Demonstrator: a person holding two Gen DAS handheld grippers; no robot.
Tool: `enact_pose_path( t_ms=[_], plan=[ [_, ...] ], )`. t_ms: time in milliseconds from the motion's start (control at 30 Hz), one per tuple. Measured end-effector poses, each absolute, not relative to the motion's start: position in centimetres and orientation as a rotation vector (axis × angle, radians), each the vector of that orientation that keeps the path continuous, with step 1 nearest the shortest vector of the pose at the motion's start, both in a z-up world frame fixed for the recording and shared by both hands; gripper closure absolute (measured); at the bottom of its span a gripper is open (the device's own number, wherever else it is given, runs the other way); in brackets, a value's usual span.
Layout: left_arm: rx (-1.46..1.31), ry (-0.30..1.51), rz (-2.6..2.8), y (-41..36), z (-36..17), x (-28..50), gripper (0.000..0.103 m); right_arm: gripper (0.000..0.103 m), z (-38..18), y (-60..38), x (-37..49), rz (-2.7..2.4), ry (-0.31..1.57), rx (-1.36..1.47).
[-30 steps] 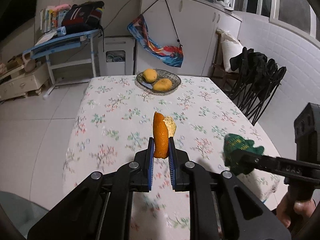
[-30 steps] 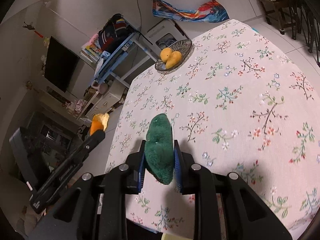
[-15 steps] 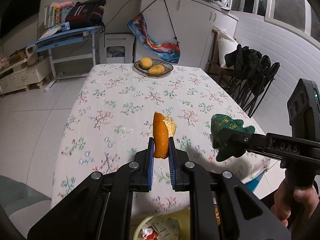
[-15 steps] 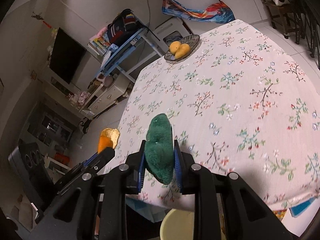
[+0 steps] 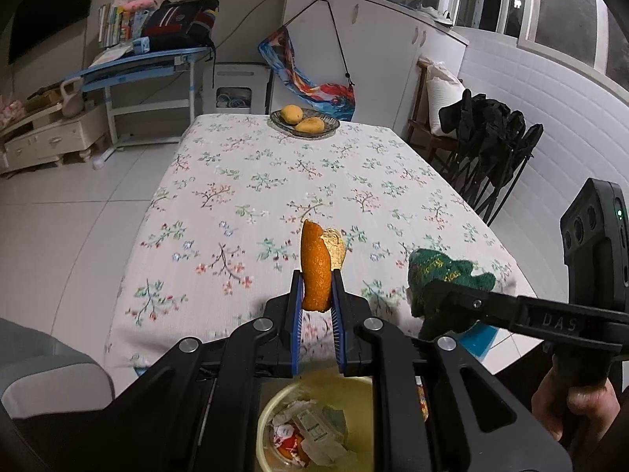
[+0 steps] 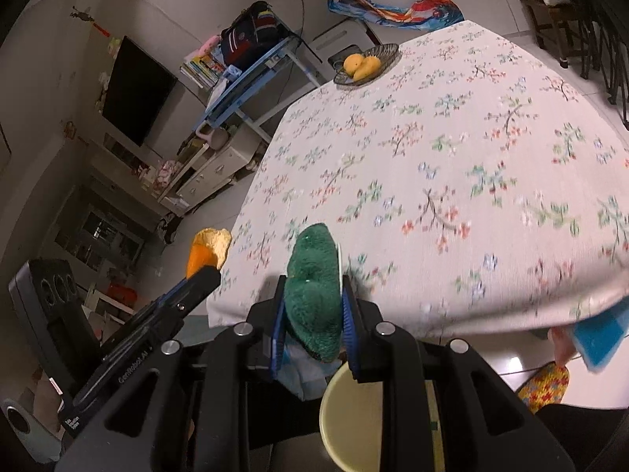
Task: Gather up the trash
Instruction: 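Carry the green item into the basin and open the right tool while the left tool holds the peel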
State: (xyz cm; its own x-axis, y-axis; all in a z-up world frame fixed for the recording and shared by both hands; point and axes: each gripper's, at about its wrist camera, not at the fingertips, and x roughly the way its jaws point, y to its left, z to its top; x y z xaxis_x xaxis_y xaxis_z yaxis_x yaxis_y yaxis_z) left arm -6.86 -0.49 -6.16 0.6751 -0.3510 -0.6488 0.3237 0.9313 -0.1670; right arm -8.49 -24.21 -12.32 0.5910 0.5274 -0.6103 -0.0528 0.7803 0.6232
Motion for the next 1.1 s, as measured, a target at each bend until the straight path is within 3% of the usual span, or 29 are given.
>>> enact_pose_path(
  t_ms=[1100],
  plan=[
    [0.018, 0.768, -0.391, 0.1, -7.1, -11.6, 0.09, 0.077, -17.3, -20.6, -13.8, 0.361, 1.13, 0.527]
  ],
)
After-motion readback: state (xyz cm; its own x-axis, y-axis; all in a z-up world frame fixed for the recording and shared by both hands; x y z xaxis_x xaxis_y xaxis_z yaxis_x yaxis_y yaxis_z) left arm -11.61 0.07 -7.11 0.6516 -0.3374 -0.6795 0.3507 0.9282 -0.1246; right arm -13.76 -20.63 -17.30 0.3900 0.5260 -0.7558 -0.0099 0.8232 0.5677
